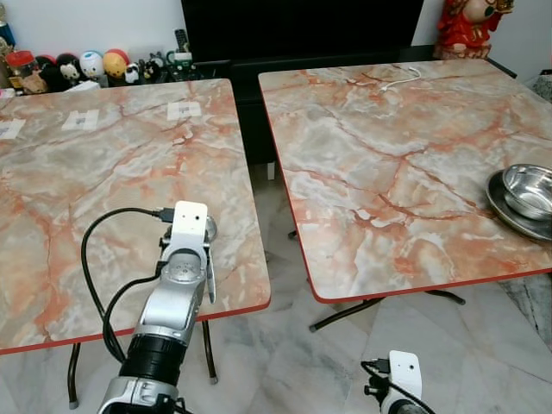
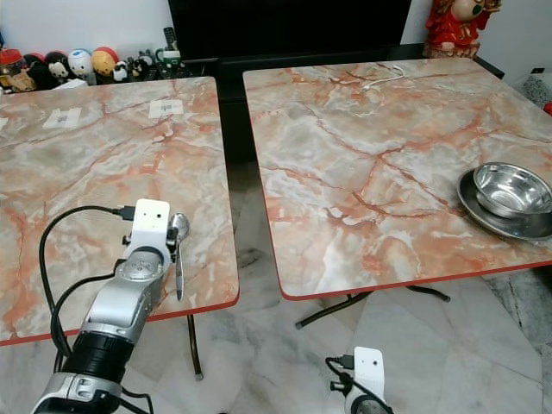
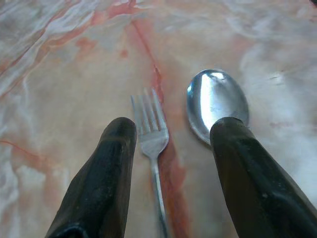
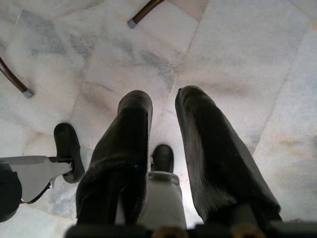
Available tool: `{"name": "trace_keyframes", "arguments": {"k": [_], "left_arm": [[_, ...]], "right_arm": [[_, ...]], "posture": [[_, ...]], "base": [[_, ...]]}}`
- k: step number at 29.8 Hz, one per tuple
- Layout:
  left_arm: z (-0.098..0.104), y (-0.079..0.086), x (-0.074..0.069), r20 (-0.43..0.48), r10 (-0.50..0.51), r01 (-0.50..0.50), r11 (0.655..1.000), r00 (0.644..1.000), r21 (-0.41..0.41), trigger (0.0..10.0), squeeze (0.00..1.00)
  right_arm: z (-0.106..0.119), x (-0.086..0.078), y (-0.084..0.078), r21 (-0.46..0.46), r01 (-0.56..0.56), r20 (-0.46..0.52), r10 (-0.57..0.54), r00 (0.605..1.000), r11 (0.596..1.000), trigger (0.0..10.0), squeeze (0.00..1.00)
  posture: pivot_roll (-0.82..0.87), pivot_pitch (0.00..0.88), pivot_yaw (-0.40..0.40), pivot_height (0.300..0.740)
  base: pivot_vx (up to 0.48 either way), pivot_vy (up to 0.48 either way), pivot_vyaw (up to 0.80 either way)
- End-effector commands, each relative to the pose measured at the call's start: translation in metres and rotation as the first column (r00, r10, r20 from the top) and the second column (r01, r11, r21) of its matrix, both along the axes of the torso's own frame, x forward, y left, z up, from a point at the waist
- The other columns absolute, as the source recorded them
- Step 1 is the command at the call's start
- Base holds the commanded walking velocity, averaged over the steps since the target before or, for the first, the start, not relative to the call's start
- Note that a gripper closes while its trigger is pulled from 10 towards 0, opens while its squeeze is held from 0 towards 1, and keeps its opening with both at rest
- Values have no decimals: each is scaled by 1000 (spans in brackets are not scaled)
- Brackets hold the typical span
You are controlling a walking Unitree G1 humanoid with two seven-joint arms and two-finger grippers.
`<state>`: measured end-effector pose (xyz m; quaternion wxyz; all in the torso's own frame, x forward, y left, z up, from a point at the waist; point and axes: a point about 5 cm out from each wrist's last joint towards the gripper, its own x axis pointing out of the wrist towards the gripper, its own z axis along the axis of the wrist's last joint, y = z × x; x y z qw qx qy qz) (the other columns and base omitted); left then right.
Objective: Setting the table
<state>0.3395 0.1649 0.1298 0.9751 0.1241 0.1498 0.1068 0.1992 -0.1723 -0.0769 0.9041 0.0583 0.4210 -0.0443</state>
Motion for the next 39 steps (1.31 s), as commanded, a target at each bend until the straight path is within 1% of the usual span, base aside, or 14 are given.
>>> {"name": "trace_keyframes", "arguments": {"k": [1,6,7,8,9,13,15,17,20,31,34,39], "left_arm": [[2,0,0,5,-5,5,1000,1000,3,10000,0],[3,3,0,9,6,-6,1000,1000,6,10000,0],[2,3,0,7,5,-5,1000,1000,7,10000,0],[2,3,0,7,5,-5,1000,1000,7,10000,0],[2,3,-1,4,6,-6,1000,1000,8,10000,0],[-1,5,0,-10,11,-11,1000,1000,8,10000,0],[-3,4,2,-39,-5,6,1000,999,27,10000,0],[-2,3,5,-49,-15,16,999,999,33,10000,0],[0,2,9,-51,-26,27,999,998,28,10000,0],[3,2,16,-58,-27,30,999,998,38,10000,0],[0,4,17,-78,-7,12,998,997,58,10000,0],[0,12,18,-63,52,-46,995,997,92,10000,0]], "right_arm": [[-2,-3,-3,-2,19,-14,-19,1000,1000,10000,0],[-3,-6,-3,-2,14,-22,-14,1000,1000,10000,0],[-1,-1,-1,-6,8,-9,-8,1000,1000,10000,0],[-1,-1,-1,-6,8,-9,-8,1000,1000,10000,0],[2,5,3,-8,2,8,-2,1000,1000,10000,0],[7,15,10,-10,-8,26,8,1000,1000,10000,0],[10,20,14,-8,-14,35,14,999,1000,10000,0],[9,18,13,3,-11,39,11,999,1000,10000,0],[2,5,3,-4,-3,8,3,1000,1000,10000,0],[2,5,4,-3,-1,7,1,1000,1000,10000,0],[2,5,4,-2,-1,7,1,1000,1000,10000,0],[2,4,4,-2,-1,6,1,1000,1000,10000,0]], "posture": [[51,73,3,740],[54,77,-5,740],[55,77,-8,740],[55,77,-8,740],[55,78,-9,740],[55,79,-14,740],[55,79,-14,740],[54,79,-15,740],[53,78,-13,740],[51,80,-10,740],[51,80,-11,740],[53,76,-14,740]], "base": [[0,0,0],[0,0,0],[0,0,0],[0,0,0],[0,0,0],[0,0,0],[0,0,0],[0,0,0],[0,0,0],[0,0,0],[0,0,0],[0,0,0]]}}
